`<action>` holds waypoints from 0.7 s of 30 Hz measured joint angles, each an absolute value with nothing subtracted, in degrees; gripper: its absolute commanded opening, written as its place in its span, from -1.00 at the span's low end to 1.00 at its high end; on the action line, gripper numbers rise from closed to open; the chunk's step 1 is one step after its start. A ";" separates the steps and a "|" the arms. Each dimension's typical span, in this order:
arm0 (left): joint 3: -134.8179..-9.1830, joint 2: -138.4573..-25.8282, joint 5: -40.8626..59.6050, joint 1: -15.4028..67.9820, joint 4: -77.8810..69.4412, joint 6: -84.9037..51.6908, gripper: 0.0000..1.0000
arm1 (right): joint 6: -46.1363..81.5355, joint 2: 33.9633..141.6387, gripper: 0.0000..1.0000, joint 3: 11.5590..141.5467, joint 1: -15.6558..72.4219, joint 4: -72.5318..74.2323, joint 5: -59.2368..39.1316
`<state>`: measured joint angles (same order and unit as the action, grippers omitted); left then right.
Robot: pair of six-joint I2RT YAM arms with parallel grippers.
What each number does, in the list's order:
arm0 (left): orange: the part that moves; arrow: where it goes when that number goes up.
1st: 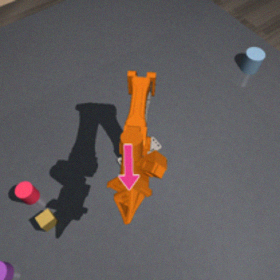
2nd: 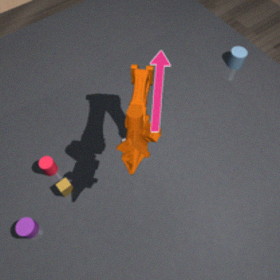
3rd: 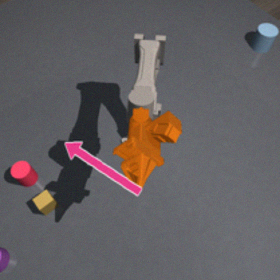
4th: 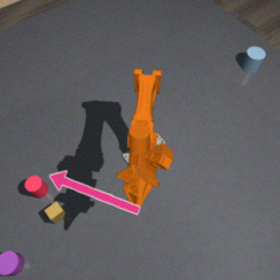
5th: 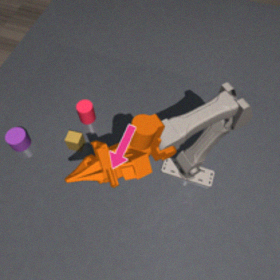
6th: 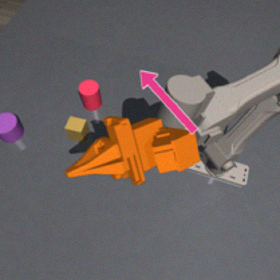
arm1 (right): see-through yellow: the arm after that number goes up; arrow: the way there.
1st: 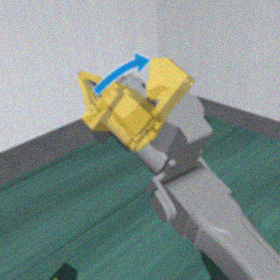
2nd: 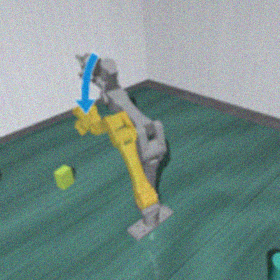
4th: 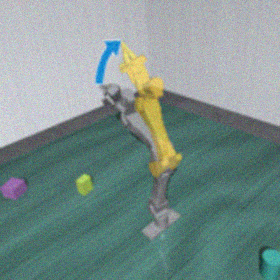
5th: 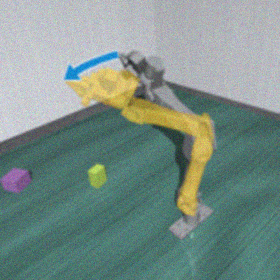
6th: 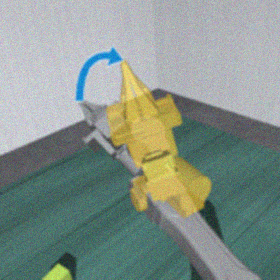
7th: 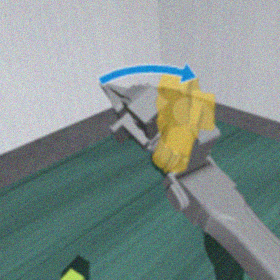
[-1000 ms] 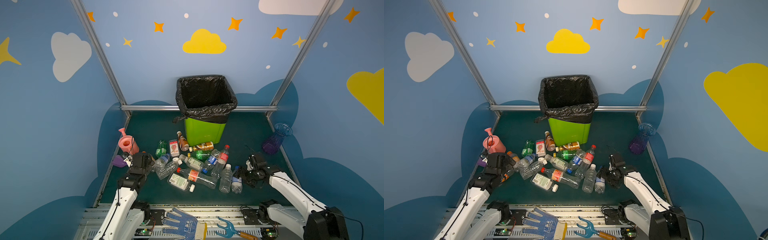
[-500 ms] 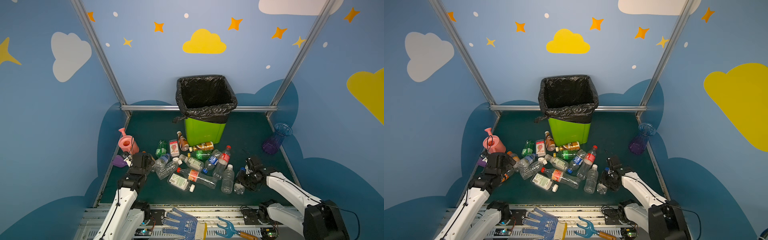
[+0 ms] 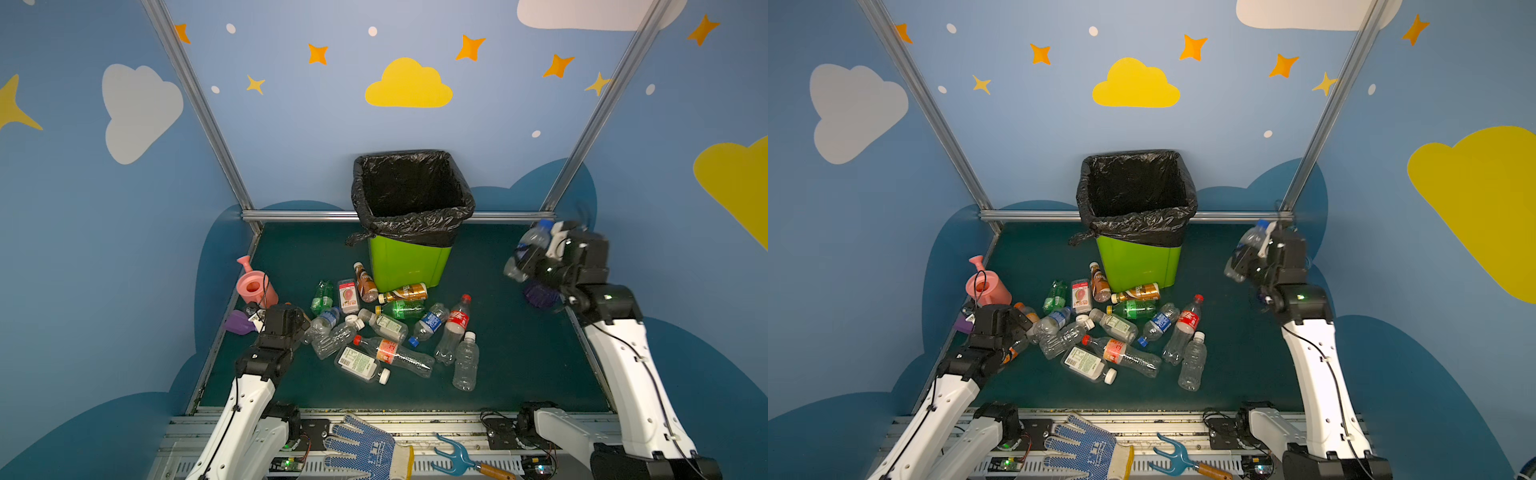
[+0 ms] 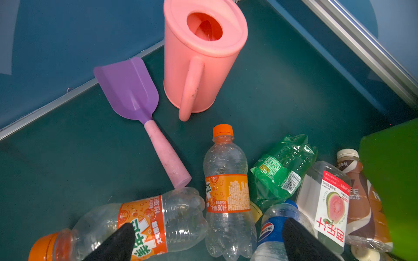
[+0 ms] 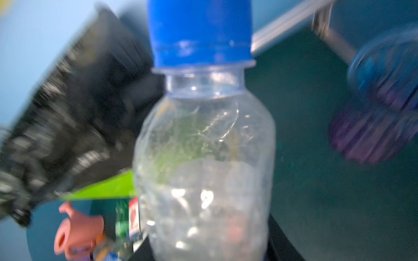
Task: Throw the plastic bottles in the bin
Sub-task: 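Grasp the blue-cap bottle with the right gripper and lift it over the bin, then release the blue-cap bottle into the bin while the left gripper reaches toward the pile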
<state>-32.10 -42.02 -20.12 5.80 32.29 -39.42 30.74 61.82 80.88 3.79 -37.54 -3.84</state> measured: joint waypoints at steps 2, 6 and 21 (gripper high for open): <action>-32.03 -42.02 -19.94 5.80 32.08 -39.40 1.00 | 29.63 61.91 -0.06 87.77 2.68 -35.48 -3.97; -31.99 -42.30 -19.64 5.80 31.70 -39.42 1.00 | 30.13 63.66 -0.08 96.36 2.66 -30.15 -5.76; -31.46 -39.20 -18.90 5.91 32.25 -39.46 1.00 | 26.52 118.06 0.88 151.30 21.47 -44.42 -19.57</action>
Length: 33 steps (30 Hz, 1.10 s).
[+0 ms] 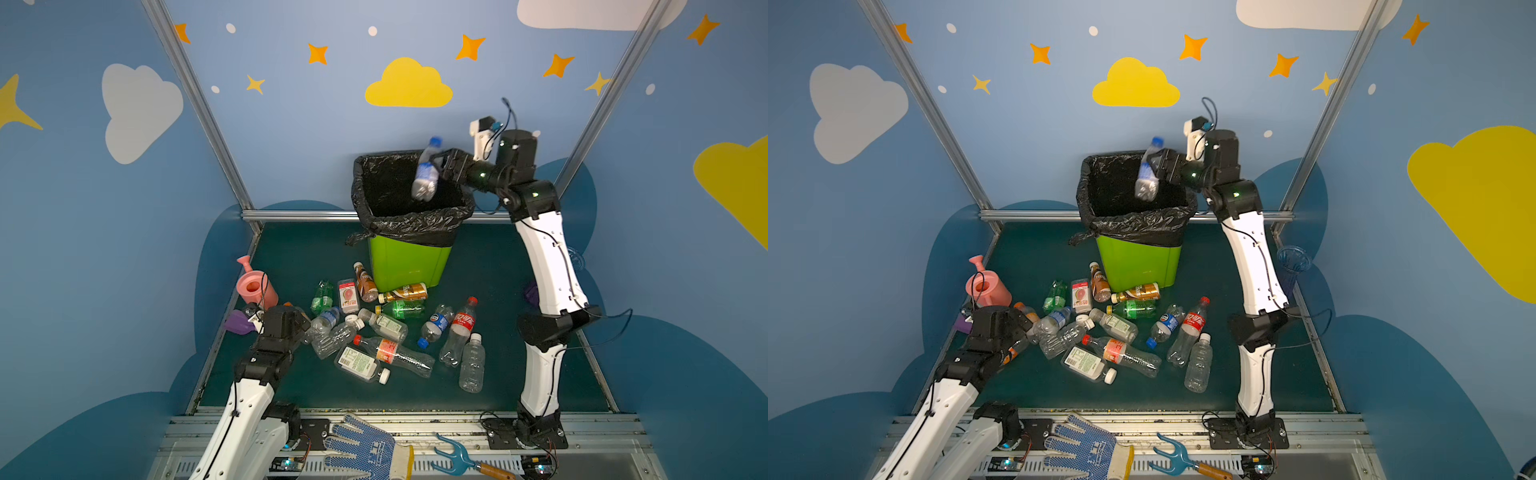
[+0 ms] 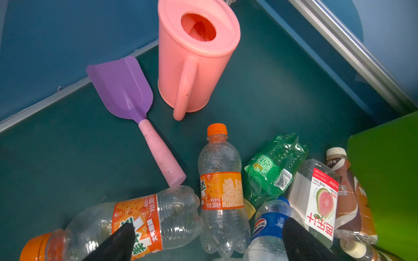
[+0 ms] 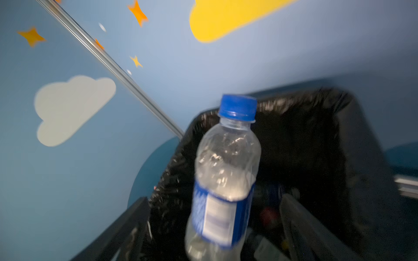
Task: Throw the plastic bottles in the bin
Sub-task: 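Release the blue-cap bottle into the bin while the left gripper reaches toward the pile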
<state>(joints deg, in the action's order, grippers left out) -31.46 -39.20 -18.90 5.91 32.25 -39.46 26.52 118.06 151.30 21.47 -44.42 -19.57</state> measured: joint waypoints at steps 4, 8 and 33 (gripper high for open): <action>-31.35 -38.09 -18.87 5.98 32.45 -39.24 1.00 | 25.41 105.82 0.92 129.08 21.04 -39.97 -15.66; -31.42 -38.33 -18.41 6.07 32.45 -37.58 1.00 | 26.55 86.78 0.92 107.68 18.79 -30.72 -11.60; -50.98 -65.91 -8.29 17.82 41.43 -15.40 0.97 | 38.41 65.78 0.92 65.21 -0.30 -19.51 -13.10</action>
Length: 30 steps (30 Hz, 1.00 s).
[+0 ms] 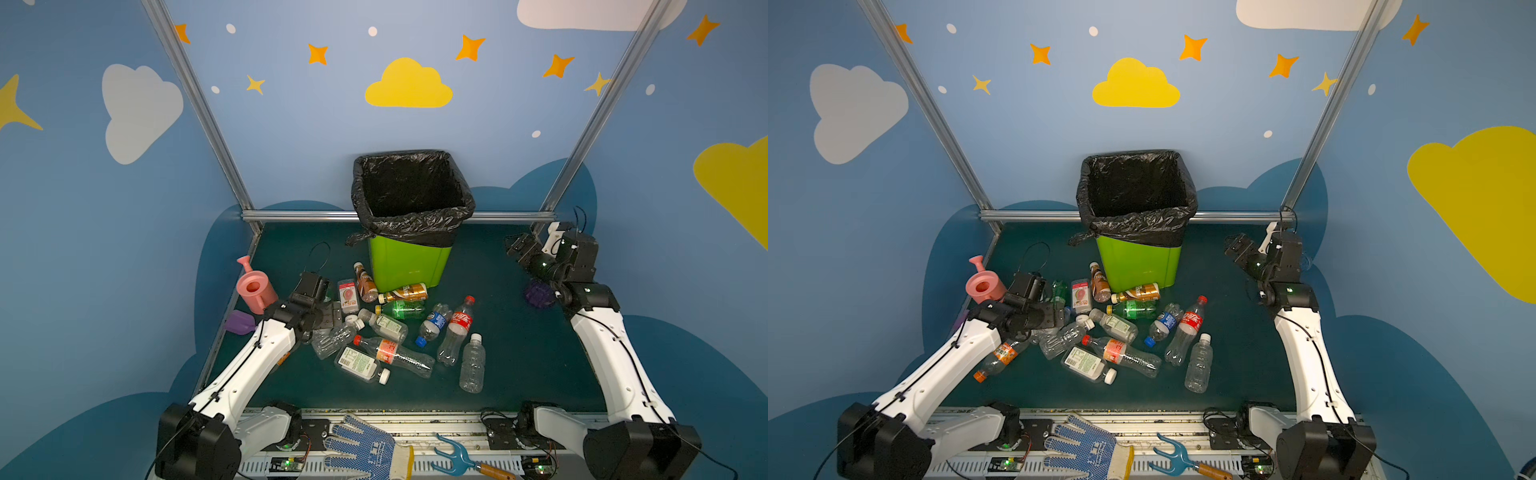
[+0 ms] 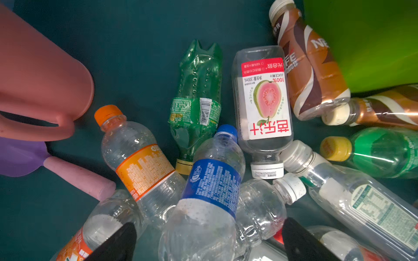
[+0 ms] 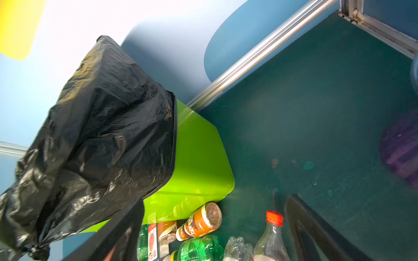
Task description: Throw the plastic bottles in the bin
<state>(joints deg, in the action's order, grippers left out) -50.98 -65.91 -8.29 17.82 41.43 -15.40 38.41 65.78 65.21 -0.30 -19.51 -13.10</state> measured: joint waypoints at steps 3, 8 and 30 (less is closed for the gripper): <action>-51.79 -67.07 -8.64 18.04 42.54 -14.87 0.96 | 38.81 65.67 0.92 64.53 -1.10 -19.40 -13.89; -52.75 -70.13 -9.91 18.17 43.92 -14.83 0.93 | 39.51 65.67 0.92 62.87 -2.26 -19.38 -14.90; -52.75 -77.76 -9.06 18.50 43.90 -15.25 0.54 | 41.56 64.93 0.92 61.47 -4.45 -18.96 -16.16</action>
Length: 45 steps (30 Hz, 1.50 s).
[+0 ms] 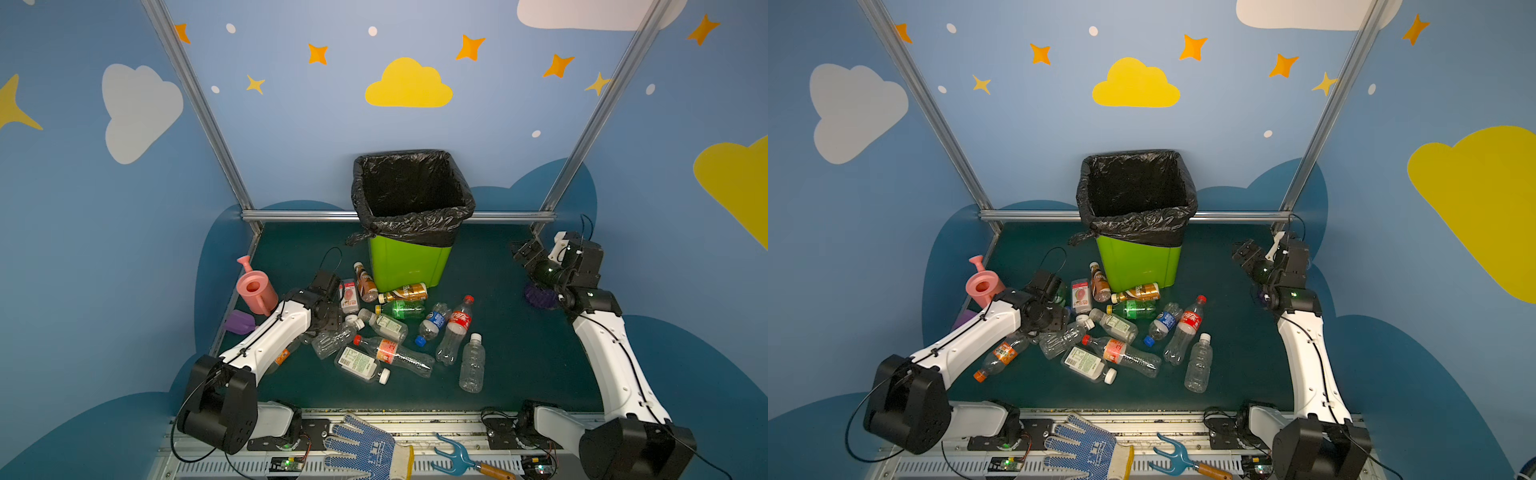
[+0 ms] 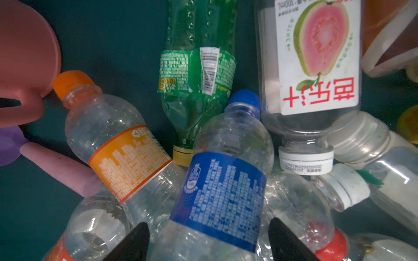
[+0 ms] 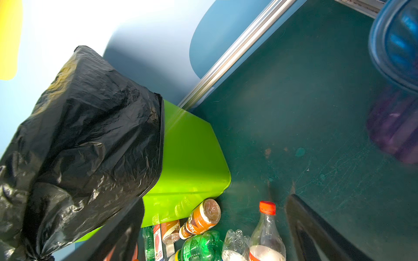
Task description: Throw the plastic bottles in the bin
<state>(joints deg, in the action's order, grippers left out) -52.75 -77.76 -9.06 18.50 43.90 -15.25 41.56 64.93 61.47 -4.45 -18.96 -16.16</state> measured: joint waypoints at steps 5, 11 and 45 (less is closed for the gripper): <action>-52.75 -77.76 -7.97 18.50 43.20 -15.20 0.35 | 41.63 64.88 0.92 61.21 -4.86 -18.74 -16.51; -52.75 -77.10 -6.74 18.55 42.92 -14.98 0.23 | 41.63 64.77 0.92 61.04 -6.20 -18.65 -16.84; -77.87 -49.17 -8.34 18.39 6.63 -7.79 -0.04 | 43.09 60.34 0.92 58.15 -14.90 -18.20 -19.99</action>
<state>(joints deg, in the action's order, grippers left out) -77.87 -49.17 -8.34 18.39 6.63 -7.79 43.09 60.34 58.15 -14.90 -18.20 -19.99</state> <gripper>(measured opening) 0.561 0.960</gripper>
